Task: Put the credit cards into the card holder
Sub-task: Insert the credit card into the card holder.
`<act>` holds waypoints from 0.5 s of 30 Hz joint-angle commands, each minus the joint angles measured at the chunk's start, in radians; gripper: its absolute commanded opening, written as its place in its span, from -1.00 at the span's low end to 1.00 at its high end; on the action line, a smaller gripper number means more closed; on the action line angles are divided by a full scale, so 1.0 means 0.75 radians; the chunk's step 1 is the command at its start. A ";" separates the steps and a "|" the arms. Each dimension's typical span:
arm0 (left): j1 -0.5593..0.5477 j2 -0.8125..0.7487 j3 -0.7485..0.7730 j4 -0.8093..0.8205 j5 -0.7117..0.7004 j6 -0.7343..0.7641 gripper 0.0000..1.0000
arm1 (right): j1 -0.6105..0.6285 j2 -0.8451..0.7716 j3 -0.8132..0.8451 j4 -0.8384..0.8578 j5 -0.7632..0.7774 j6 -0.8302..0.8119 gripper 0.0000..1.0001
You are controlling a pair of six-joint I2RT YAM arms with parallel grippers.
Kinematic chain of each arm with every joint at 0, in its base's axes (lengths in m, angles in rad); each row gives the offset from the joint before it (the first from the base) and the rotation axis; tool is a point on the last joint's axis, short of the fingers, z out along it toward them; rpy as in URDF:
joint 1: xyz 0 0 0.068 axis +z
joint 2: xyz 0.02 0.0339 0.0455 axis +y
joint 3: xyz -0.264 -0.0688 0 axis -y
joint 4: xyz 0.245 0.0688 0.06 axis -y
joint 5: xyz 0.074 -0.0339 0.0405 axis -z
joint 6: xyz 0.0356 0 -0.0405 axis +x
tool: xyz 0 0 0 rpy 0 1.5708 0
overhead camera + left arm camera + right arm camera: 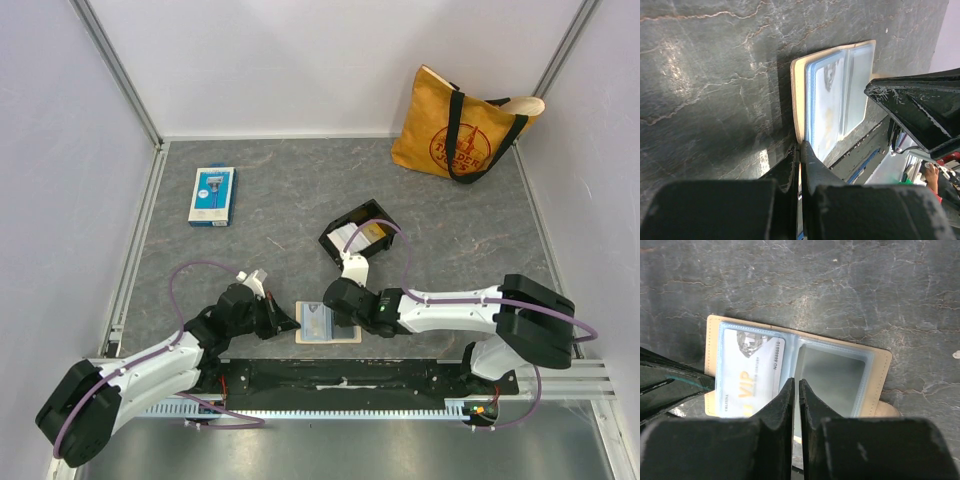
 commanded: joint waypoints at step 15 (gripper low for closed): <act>-0.003 -0.020 -0.013 -0.032 -0.027 -0.021 -0.96 | 0.000 0.024 -0.086 0.257 -0.049 0.002 -0.98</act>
